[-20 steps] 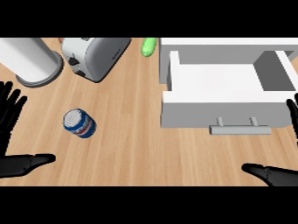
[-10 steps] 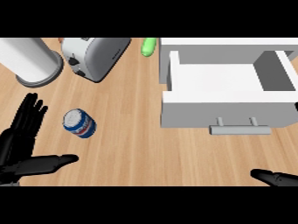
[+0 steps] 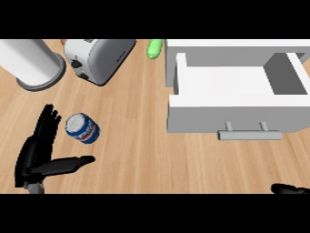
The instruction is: Pick up the can, place it into the drawer and close the drawer
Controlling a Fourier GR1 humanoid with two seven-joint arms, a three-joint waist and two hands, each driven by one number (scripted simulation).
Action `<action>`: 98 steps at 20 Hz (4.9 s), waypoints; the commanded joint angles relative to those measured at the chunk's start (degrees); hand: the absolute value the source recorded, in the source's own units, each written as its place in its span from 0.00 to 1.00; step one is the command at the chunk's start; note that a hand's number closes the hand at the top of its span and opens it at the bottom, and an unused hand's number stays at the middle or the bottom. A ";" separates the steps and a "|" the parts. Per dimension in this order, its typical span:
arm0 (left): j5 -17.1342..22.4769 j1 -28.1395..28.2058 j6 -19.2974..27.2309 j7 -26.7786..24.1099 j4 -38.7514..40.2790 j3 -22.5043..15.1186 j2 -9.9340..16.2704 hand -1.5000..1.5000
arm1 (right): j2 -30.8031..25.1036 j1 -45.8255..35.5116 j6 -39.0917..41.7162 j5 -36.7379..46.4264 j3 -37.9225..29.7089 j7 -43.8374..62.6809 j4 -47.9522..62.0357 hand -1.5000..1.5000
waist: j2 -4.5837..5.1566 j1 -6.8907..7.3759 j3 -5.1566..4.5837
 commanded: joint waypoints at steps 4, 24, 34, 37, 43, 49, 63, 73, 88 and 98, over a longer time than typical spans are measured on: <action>-0.37 -3.69 0.88 -9.28 14.64 1.84 -0.64 0.00 | 0.83 3.13 2.55 -1.32 -1.46 -2.10 -1.29 0.00 | 0.01 -0.16 0.01; 3.61 -22.41 -0.91 -27.72 55.49 10.33 6.43 0.00 | 2.56 2.32 3.42 0.53 -2.47 1.59 -4.97 0.00 | 0.11 -0.42 -0.03; 2.57 -32.16 -0.68 -29.53 64.98 8.77 7.07 0.00 | -0.56 -1.95 3.26 -1.34 -5.07 7.79 -5.30 0.00 | 0.14 -0.55 -0.03; 1.78 -32.29 -5.66 -34.75 69.62 8.05 6.94 0.00 | -0.26 -2.71 4.07 -0.66 -5.31 3.77 -1.85 0.00 | 0.27 -0.70 -0.06; 2.59 -32.56 -9.40 -35.42 69.74 7.50 6.68 1.00 | -1.01 -3.56 4.26 -2.56 -7.53 4.29 -0.92 0.00 | 0.12 -0.36 -0.02; 3.31 -34.95 -12.32 -36.24 70.26 7.52 6.91 1.00 | -0.83 -6.78 1.37 0.89 -5.43 7.77 -2.77 0.00 | 0.13 -0.26 -0.02; 6.18 -41.15 -1.97 -31.12 63.95 7.40 -1.76 1.00 | 0.75 -4.19 0.61 2.67 -4.37 10.12 -9.01 0.00 | -0.12 0.03 0.01; 4.65 -43.90 2.22 -17.39 47.98 -0.79 -3.20 1.00 | -0.44 -6.72 1.12 3.92 -5.52 6.68 -3.49 0.00 | -0.19 0.41 0.04; 9.93 -61.81 16.31 12.59 30.55 -12.22 -2.63 1.00 | -1.62 -5.66 2.00 0.48 -7.77 9.70 -6.78 0.00 | -0.19 -0.08 0.02; 14.74 -77.30 23.89 16.01 42.67 -16.85 -3.25 1.00 | -3.11 -11.36 0.85 1.18 -7.18 10.81 -2.40 0.00 | 0.22 -1.39 0.05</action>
